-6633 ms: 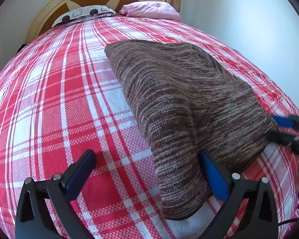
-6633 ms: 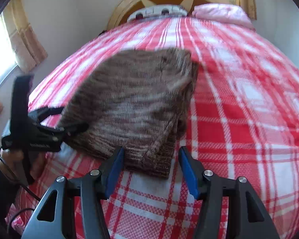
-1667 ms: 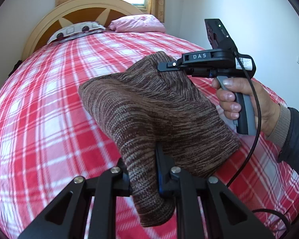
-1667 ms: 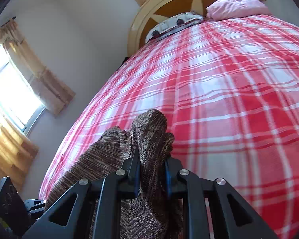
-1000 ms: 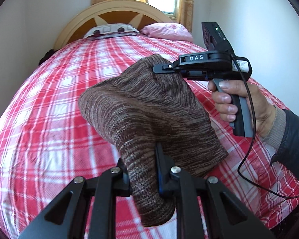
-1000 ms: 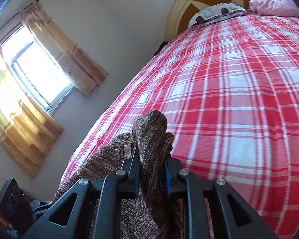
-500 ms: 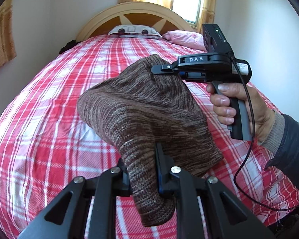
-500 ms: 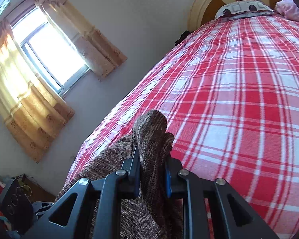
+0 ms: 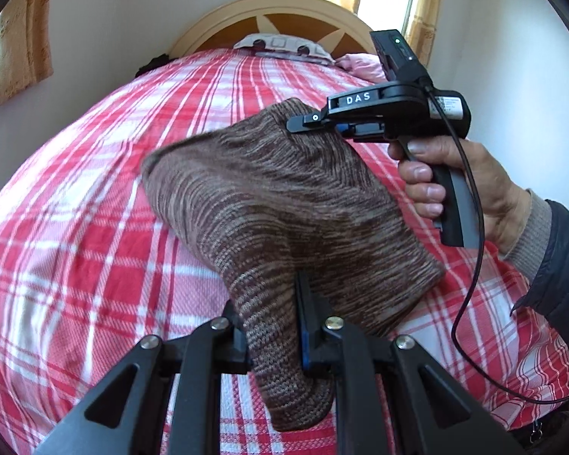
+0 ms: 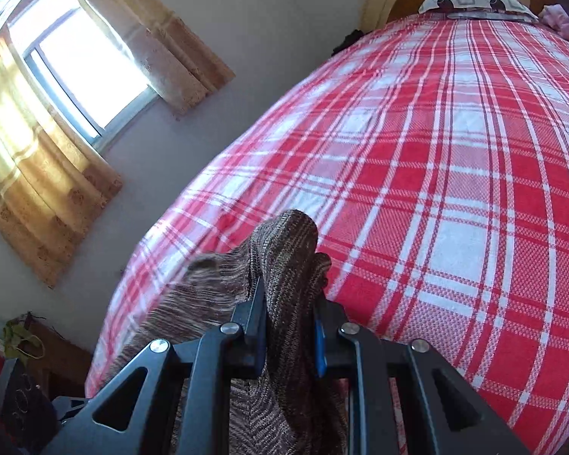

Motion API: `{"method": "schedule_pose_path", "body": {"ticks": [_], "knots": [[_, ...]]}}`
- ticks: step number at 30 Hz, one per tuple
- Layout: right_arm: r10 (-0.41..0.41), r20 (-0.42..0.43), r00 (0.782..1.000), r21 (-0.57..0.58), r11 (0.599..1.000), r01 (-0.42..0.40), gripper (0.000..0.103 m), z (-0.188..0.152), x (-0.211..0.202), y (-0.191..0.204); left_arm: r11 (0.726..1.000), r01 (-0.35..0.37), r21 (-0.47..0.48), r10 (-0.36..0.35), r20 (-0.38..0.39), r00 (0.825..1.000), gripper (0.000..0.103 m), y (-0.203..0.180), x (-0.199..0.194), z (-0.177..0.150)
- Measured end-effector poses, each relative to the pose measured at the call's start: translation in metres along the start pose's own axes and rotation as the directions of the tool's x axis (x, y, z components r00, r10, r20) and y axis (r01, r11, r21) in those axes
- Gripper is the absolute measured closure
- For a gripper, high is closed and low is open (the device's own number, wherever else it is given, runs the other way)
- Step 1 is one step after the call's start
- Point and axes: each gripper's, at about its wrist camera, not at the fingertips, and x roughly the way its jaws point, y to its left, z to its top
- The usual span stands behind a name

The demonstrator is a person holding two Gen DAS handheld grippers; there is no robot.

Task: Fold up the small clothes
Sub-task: 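Lay the held sweater down and open both tools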

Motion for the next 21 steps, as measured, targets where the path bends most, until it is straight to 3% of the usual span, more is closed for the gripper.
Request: {"method": "schedule_pose_path", "body": {"ticks": [3,5,6,8,10,12,15,18,19,21], "knots": [[-0.044,-0.038,0.998,0.032,0.998,0.045,0.079,-0.008,0.008,-0.009,1.000,-0.014,-0.003,0.014,-0.012,1.000,0.083,0.001,0.007,-0.008],[-0.060,-0.056,0.997,0.062,0.996,0.064,0.058,-0.015,0.001,-0.015,1.000,-0.007,-0.029,0.007,-0.019,1.000,0.078,0.005,0.009,-0.013],[-0.062,-0.059,0.996,0.068,0.996,0.066,0.055,-0.021,-0.007,-0.016,0.999,-0.002,-0.044,0.002,-0.014,1.000,0.076,0.008,0.009,-0.014],[-0.082,-0.026,0.996,0.038,0.996,0.083,0.054,-0.039,-0.037,-0.011,0.997,0.005,-0.073,-0.006,-0.004,1.000,0.067,0.012,0.006,-0.018],[-0.086,0.025,0.996,-0.014,0.996,0.086,0.054,-0.056,-0.065,0.002,0.997,-0.010,-0.075,0.011,0.016,1.000,0.065,0.014,-0.001,-0.016],[-0.048,0.039,0.998,-0.087,0.995,0.052,0.054,-0.077,-0.088,0.024,0.997,-0.034,-0.076,0.040,0.085,0.996,0.063,0.016,-0.018,-0.010],[0.006,0.030,1.000,-0.170,0.985,-0.001,0.054,-0.100,-0.099,0.052,0.992,-0.063,-0.108,0.082,0.190,0.978,0.025,0.021,-0.036,0.010],[-0.002,0.025,1.000,-0.254,0.967,0.009,0.054,-0.116,-0.089,0.075,0.993,-0.093,-0.079,0.104,0.154,0.983,0.025,0.020,-0.013,0.030],[-0.008,0.018,1.000,-0.259,0.966,0.012,0.054,-0.120,-0.080,0.078,0.990,-0.130,-0.053,0.135,0.105,0.985,0.031,0.020,0.004,0.032],[-0.054,-0.008,0.999,-0.262,0.964,0.050,0.054,-0.128,-0.064,0.081,0.972,-0.236,-0.019,0.236,0.016,0.972,0.034,0.022,0.030,0.027]]}}
